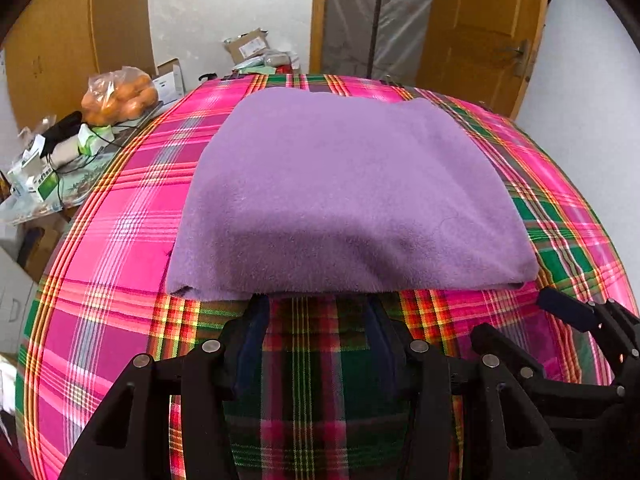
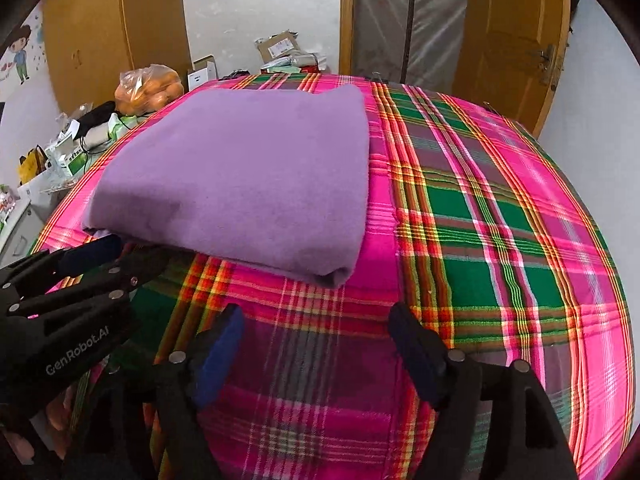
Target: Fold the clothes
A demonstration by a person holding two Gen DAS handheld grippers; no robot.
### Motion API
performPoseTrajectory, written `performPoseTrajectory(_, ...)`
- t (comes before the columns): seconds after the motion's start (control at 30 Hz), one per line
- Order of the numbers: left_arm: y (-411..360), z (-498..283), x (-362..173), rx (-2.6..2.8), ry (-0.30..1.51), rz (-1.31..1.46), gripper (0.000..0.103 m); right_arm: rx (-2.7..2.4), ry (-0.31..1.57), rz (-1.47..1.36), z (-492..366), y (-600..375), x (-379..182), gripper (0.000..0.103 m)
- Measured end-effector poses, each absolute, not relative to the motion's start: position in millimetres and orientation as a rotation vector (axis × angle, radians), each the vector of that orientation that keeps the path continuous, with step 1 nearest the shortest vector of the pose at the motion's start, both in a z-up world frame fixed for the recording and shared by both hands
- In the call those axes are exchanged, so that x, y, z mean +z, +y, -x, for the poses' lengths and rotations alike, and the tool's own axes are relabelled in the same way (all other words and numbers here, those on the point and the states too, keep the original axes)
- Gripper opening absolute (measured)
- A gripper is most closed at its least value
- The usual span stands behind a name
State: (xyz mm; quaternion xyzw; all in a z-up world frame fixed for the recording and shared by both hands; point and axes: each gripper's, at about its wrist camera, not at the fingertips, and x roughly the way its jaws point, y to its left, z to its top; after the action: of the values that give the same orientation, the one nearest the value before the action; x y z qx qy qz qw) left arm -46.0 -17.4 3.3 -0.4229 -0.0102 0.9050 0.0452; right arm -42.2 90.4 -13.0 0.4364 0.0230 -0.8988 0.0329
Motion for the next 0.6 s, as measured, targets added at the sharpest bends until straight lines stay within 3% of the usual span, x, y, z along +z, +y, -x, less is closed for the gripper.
performPoseTrajectory(0.6, -12.1, 48.4, 3.0, 2.749, 0.019, 1.302, 0.063, -2.75, 0.075, -1.332, 41.6, 98.0, -9.5, 0.071)
